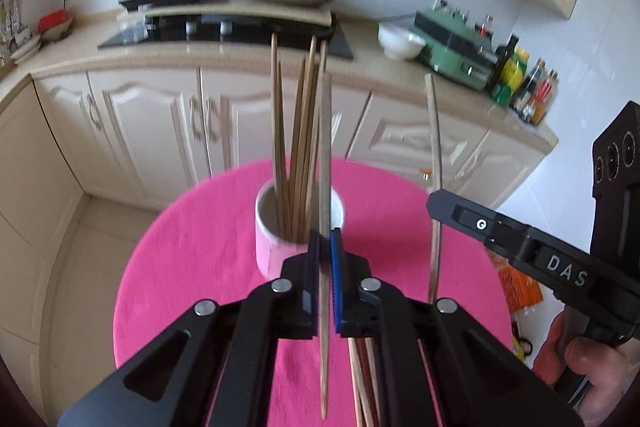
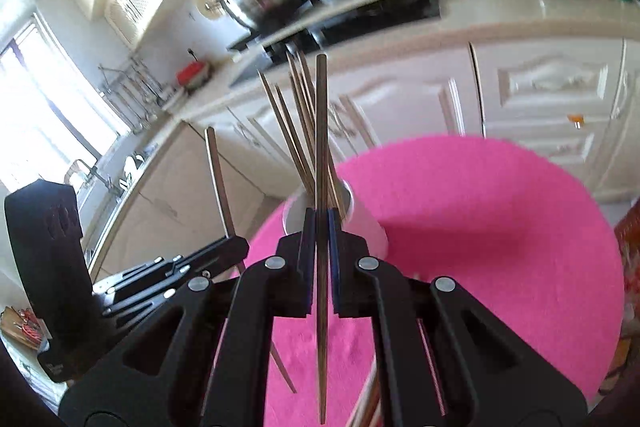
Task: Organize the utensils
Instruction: 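Lift both chopsticks upright and lower them into the pink cup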
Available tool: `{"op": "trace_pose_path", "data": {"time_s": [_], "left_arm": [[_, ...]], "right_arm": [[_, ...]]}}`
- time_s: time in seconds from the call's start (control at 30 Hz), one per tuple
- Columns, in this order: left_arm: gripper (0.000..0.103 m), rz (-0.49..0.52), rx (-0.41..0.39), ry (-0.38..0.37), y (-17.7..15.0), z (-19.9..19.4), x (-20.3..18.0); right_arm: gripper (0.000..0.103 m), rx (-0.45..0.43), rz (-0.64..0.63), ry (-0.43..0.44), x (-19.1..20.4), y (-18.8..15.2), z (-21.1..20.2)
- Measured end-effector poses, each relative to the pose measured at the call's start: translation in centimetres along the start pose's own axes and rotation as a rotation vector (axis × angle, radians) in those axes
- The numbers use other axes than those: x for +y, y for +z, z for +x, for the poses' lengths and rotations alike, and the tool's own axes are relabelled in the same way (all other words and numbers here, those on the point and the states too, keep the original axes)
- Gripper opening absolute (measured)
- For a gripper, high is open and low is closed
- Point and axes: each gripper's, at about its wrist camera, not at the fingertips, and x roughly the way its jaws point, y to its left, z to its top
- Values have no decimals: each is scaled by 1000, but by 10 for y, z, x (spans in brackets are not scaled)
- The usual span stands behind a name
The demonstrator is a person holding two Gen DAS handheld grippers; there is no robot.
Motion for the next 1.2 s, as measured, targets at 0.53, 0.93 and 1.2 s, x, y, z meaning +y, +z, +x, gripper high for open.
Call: {"op": "trace_pose_path", "data": {"time_s": [0.53,0.93,1.2], "left_arm": [[5,-134,-374,40,66,-14,25],[5,-161,-435,98,78,7,29],[5,-167,-445,90,77,11,31]], "right_arm": [[7,-304,-67,23,24,56,16],[7,-357,-76,-5,16,66,52],[7,-319,-120,-44,13,56,66]]}}
